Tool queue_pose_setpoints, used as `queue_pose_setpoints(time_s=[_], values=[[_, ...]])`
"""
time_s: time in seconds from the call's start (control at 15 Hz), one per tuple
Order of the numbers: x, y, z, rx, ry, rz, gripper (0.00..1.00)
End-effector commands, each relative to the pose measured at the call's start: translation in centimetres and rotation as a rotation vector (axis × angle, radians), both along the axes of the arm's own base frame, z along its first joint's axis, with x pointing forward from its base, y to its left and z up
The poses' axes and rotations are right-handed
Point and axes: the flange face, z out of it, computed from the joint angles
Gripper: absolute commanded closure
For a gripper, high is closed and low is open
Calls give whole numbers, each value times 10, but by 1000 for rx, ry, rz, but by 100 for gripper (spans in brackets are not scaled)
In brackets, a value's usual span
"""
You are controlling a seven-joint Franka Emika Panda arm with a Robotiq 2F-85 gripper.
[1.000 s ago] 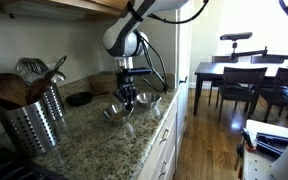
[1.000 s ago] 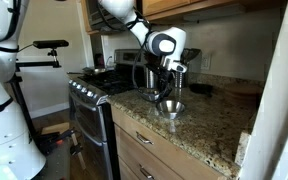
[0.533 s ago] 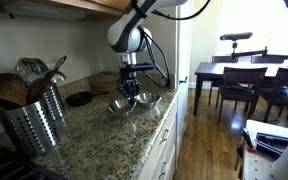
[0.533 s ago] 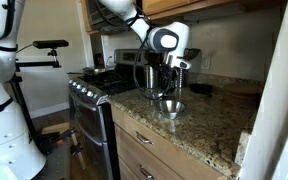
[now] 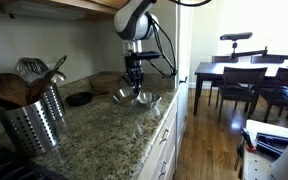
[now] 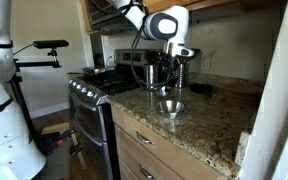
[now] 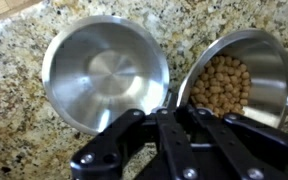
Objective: Pour the contents of the left bowl into the right bowl
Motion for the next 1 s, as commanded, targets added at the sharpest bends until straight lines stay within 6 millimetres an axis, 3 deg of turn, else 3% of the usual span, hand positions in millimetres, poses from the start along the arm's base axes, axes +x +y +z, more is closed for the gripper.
queue_pose_setpoints(time_s=[0.0,0.47,0.93], values=[[-29,-16,22,-47,-11,-53,93],[-58,-48,36,-129,0,-125,93],[-74,-72,44,-205,4,-191,93]])
